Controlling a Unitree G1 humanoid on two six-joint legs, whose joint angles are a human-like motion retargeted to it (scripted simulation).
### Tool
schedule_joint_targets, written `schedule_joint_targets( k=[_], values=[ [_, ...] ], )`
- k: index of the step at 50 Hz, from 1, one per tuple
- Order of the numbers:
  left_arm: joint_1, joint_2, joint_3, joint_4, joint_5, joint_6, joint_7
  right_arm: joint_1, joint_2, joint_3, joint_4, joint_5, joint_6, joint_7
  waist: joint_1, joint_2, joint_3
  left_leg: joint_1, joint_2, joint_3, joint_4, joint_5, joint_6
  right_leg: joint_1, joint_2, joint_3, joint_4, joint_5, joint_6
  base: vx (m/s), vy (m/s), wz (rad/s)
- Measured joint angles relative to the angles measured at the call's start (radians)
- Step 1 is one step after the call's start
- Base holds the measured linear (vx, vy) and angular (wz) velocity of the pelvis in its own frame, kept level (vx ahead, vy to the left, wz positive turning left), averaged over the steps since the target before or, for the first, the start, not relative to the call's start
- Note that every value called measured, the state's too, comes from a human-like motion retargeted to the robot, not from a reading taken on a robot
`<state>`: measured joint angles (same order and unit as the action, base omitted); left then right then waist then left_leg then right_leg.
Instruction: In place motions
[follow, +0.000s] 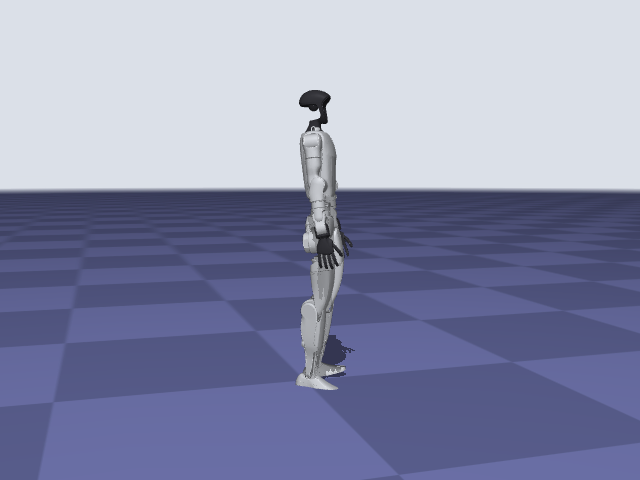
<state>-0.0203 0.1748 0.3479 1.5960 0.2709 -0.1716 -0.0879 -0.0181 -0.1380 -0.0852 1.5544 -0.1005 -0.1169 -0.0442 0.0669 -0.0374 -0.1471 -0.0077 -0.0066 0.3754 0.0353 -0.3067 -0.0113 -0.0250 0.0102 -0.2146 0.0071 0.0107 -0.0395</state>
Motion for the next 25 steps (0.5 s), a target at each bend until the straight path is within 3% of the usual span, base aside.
schedule_joint_targets(
  k=[5,16,25],
  values=[
    [0.035,0.002,0.037,0.085,0.028,0.070,0.040,0.034,0.002,0.002,0.031,-0.034,0.058,0.031,-0.006,-0.001,0.004,-0.003,0.002,0.000,0.003,-0.002,-0.001,-0.004,0.002,0.004,0.006,0.005,-0.002,0.00,0.00,0.00],
    [0.106,-0.062,0.101,0.073,-0.019,0.080,0.062,0.073,0.045,0.024,-0.003,-0.092,0.064,0.009,-0.004,0.004,0.012,-0.003,0.007,0.007,0.008,-0.005,-0.003,-0.006,0.002,0.004,0.007,-0.002,-0.002,0.00,0.00,0.00],
    [0.085,-0.067,0.060,0.016,-0.009,0.075,0.049,0.047,0.059,0.044,-0.068,-0.097,0.047,0.040,0.001,0.002,0.011,-0.007,0.004,-0.001,0.005,0.001,-0.001,-0.005,-0.001,-0.004,0.004,-0.006,-0.002,0.00,0.00,0.00]
  ],
)
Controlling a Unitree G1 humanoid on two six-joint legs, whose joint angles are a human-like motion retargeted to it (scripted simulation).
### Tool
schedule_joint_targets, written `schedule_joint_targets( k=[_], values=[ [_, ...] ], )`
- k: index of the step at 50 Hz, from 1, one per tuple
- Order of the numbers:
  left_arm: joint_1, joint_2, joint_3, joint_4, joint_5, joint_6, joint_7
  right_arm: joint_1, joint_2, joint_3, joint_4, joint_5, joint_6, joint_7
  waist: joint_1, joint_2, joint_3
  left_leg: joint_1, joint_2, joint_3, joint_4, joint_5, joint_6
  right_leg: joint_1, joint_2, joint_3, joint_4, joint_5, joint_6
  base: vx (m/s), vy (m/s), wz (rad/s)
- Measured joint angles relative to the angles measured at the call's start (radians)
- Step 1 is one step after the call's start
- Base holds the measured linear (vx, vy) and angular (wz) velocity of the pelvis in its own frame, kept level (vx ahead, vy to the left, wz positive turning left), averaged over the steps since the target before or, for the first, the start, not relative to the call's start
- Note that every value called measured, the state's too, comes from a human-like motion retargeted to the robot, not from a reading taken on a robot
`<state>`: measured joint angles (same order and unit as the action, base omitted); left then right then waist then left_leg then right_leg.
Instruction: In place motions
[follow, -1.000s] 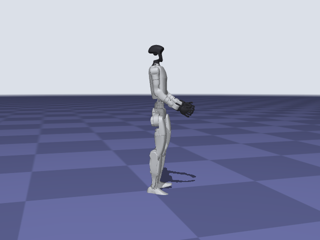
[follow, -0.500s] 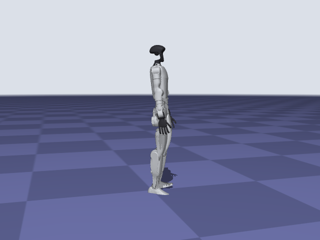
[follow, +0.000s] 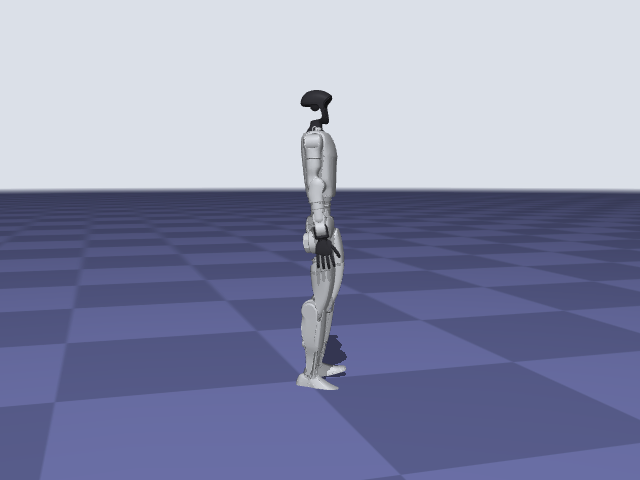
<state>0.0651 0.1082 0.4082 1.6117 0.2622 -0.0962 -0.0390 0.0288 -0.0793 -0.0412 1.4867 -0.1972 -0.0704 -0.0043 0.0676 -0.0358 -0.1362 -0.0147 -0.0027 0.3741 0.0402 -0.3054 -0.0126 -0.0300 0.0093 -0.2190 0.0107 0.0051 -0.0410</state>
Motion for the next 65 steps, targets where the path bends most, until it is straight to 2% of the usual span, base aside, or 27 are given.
schedule_joint_targets(
  k=[11,32,65],
  values=[
    [-0.019,0.002,-0.048,0.004,0.027,-0.018,-0.010,-0.029,0.000,-0.003,-0.035,0.013,-0.019,0.025,0.013,0.002,-0.002,0.006,-0.001,0.002,-0.006,0.002,0.000,0.001,0.001,-0.001,0.001,-0.001,0.000,0.00,0.00,0.00],
    [-0.053,-0.023,-0.116,-0.006,0.052,-0.014,-0.036,0.033,-0.026,-0.054,0.071,0.002,0.002,-0.002,0.008,-0.002,-0.007,0.009,0.005,0.008,-0.006,0.001,-0.007,0.004,0.010,0.000,-0.005,-0.005,-0.007,0.00,0.00,0.00],
    [-0.052,0.000,-0.125,0.030,0.071,-0.007,-0.033,-0.010,0.002,-0.015,0.001,-0.007,0.008,0.074,0.024,0.000,-0.007,0.006,0.003,-0.002,-0.001,0.004,-0.004,0.006,0.008,-0.008,-0.003,-0.007,-0.008,0.00,0.00,0.00]
  ],
)
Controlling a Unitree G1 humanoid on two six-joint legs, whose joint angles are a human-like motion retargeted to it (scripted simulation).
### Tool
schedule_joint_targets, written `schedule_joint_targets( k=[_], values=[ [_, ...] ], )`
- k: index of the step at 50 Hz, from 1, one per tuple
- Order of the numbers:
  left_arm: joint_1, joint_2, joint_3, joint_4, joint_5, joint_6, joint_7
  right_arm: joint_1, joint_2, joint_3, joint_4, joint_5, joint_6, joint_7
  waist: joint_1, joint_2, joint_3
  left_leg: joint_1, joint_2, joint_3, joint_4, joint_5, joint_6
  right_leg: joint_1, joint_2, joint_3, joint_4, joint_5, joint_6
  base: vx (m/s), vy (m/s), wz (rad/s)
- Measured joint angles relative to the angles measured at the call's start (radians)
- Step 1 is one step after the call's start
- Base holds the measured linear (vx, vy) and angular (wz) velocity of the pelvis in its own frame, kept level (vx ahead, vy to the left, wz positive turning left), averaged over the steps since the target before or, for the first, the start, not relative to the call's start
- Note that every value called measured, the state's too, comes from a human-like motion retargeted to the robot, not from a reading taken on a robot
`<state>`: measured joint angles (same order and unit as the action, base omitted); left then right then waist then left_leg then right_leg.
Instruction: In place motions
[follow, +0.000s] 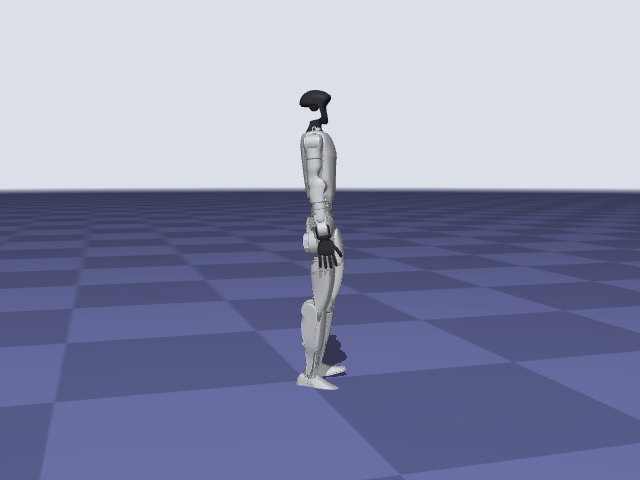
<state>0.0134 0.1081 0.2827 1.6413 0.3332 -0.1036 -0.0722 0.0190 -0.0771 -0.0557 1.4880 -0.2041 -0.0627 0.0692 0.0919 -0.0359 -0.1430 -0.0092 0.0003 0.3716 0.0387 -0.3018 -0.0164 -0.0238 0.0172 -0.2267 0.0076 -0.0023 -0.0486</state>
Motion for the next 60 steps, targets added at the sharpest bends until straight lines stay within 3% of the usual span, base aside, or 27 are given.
schedule_joint_targets(
  k=[60],
  values=[
    [0.002,0.010,-0.003,-0.001,0.003,0.002,-0.005,0.010,-0.003,-0.016,0.033,-0.024,0.013,0.005,-0.004,-0.008,-0.002,-0.002,0.000,-0.002,0.000,0.000,0.001,-0.006,0.002,0.003,0.002,-0.003,0.000,0.00,0.00,0.00]
  ],
)
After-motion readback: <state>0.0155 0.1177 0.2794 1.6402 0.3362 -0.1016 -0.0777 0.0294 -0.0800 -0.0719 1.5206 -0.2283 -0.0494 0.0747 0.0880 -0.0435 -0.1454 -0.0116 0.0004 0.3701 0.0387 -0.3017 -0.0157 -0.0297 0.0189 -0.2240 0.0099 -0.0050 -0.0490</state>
